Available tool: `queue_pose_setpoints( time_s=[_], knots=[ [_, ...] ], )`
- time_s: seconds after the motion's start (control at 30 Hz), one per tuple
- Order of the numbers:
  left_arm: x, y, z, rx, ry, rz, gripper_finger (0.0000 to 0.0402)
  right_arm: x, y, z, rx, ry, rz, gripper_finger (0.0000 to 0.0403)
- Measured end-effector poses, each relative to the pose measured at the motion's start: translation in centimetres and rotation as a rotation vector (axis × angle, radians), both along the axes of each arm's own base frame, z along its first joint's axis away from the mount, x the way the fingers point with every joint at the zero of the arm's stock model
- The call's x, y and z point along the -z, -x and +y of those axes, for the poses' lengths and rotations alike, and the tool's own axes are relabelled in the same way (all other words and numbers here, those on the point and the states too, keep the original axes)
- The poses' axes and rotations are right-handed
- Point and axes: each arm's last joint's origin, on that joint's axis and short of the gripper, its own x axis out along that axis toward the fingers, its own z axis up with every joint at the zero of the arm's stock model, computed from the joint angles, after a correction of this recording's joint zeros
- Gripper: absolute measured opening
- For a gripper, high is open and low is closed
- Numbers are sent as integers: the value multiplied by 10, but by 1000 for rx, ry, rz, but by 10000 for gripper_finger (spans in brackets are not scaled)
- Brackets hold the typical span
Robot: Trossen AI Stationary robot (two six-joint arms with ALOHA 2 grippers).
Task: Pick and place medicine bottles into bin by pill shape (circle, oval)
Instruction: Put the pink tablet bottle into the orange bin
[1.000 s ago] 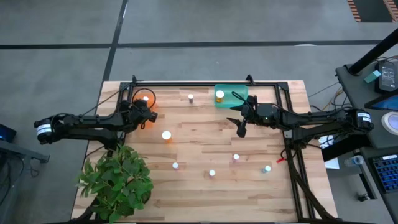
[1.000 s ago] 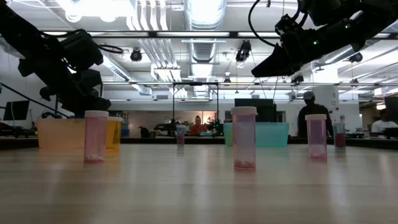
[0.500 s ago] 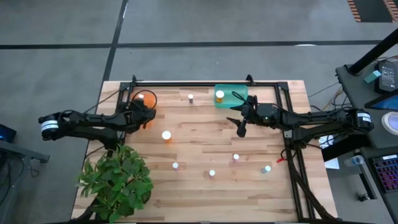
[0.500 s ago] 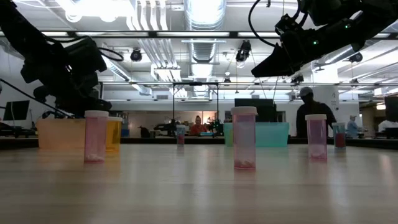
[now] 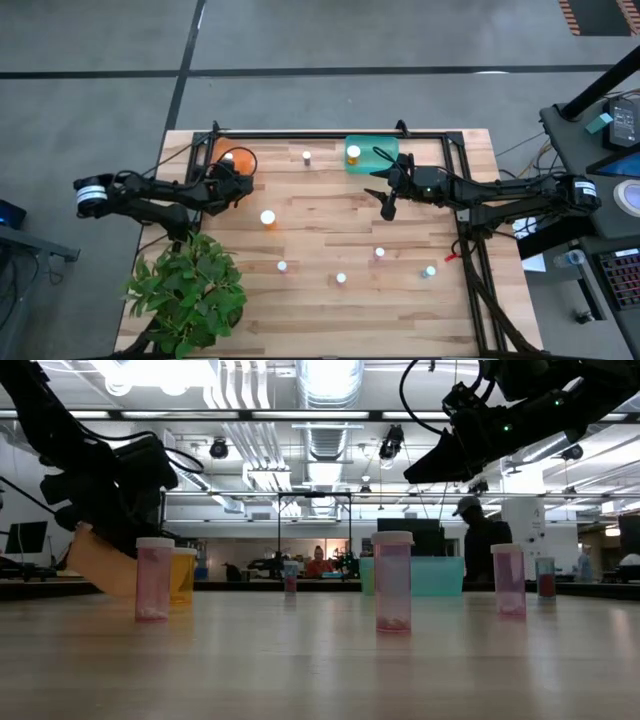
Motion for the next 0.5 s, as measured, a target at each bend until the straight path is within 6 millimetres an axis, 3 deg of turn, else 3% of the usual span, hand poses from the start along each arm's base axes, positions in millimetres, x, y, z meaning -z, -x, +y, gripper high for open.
queue_pose_setpoints(
  time_s=[0.5],
  knots=[
    [-9, 1, 0, -1, -21, -61, 73, 0, 0, 0, 0, 0, 0, 233]
  ],
)
